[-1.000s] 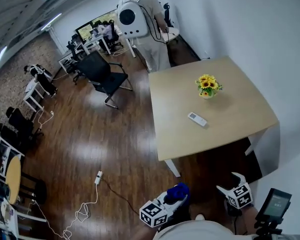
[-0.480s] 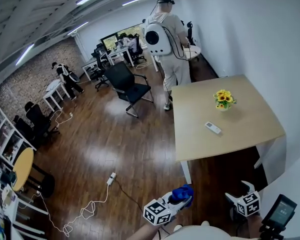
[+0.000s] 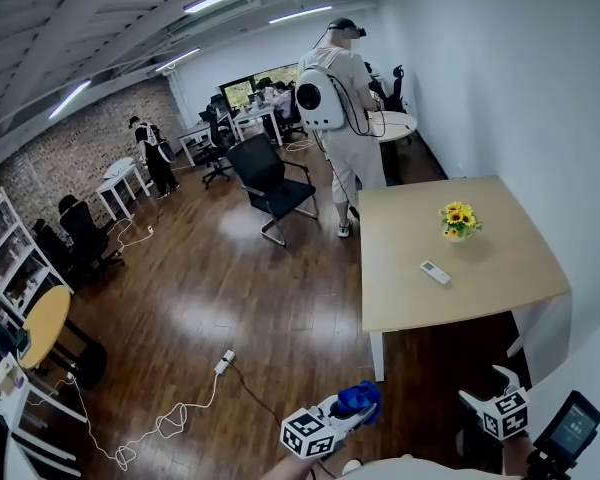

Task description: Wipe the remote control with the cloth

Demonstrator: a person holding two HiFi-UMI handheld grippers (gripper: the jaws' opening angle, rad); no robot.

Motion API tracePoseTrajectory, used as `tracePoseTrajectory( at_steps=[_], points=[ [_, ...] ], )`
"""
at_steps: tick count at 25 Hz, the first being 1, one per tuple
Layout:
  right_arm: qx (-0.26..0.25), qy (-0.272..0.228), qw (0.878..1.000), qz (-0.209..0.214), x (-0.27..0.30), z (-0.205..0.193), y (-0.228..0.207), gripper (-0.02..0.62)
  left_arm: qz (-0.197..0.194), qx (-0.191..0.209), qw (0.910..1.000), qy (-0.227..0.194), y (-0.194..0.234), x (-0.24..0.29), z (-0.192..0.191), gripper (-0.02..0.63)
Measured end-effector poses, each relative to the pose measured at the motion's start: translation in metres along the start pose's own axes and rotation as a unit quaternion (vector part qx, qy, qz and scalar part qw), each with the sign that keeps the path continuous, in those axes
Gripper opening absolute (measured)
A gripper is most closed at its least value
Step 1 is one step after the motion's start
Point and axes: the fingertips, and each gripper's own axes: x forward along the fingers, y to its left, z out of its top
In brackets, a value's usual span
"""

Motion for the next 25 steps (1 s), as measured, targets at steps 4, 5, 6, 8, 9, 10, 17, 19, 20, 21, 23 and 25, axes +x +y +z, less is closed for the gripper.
tracePoseTrajectory(
  at_steps=[4, 5, 6, 8, 9, 10, 17, 19, 20, 21, 23, 25],
  points=[
    [-0.004, 0.007, 1.0, -0.004, -0.005, -0.001, 0.001, 0.368, -0.001, 0.002, 0.9999, -0.01, -0.002, 0.002, 0.008, 0.11],
    [-0.005, 0.007, 1.0, -0.003, -0.007, -0.001, 0.003, 0.37, -0.001, 0.003, 0.9999, -0.011, -0.005, 0.001, 0.011, 0.11],
    [-0.005, 0.007, 1.0, -0.002, -0.007, 0.0, 0.005, 0.37, -0.002, 0.004, 0.9999, -0.011, -0.007, 0.001, 0.014, 0.11],
    [-0.006, 0.005, 1.0, 0.001, -0.006, 0.001, 0.009, 0.37, -0.006, 0.007, 0.9999, -0.014, -0.007, 0.001, 0.013, 0.11],
    [-0.007, 0.004, 1.0, 0.002, -0.005, 0.001, 0.011, 0.37, -0.007, 0.008, 0.9998, -0.015, -0.007, 0.0, 0.013, 0.11],
    [-0.007, 0.003, 1.0, 0.002, -0.004, 0.002, 0.012, 0.37, -0.008, 0.008, 0.9998, -0.015, -0.007, -0.001, 0.012, 0.11],
    [-0.008, 0.007, 1.0, 0.004, -0.002, 0.0, 0.016, 0.37, -0.002, 0.003, 1.0, -0.008, -0.006, -0.009, 0.005, 0.11],
    [-0.009, 0.005, 1.0, 0.003, -0.002, 0.003, 0.019, 0.37, -0.002, 0.004, 1.0, -0.008, -0.006, -0.012, 0.006, 0.11],
    [-0.009, 0.005, 1.0, 0.002, -0.003, 0.004, 0.02, 0.368, -0.003, 0.004, 0.9999, -0.009, -0.007, -0.013, 0.007, 0.11],
    [-0.01, 0.004, 1.0, 0.002, -0.003, 0.004, 0.02, 0.37, -0.005, 0.005, 0.9999, -0.009, -0.007, -0.013, 0.007, 0.11],
    [-0.011, 0.005, 1.0, 0.002, -0.004, 0.005, 0.019, 0.37, -0.008, 0.008, 0.9999, -0.009, -0.008, -0.011, 0.009, 0.11],
    [-0.013, 0.006, 1.0, 0.001, -0.003, 0.006, 0.019, 0.37, -0.011, 0.011, 0.9998, -0.008, -0.009, -0.01, 0.011, 0.11]
  ],
)
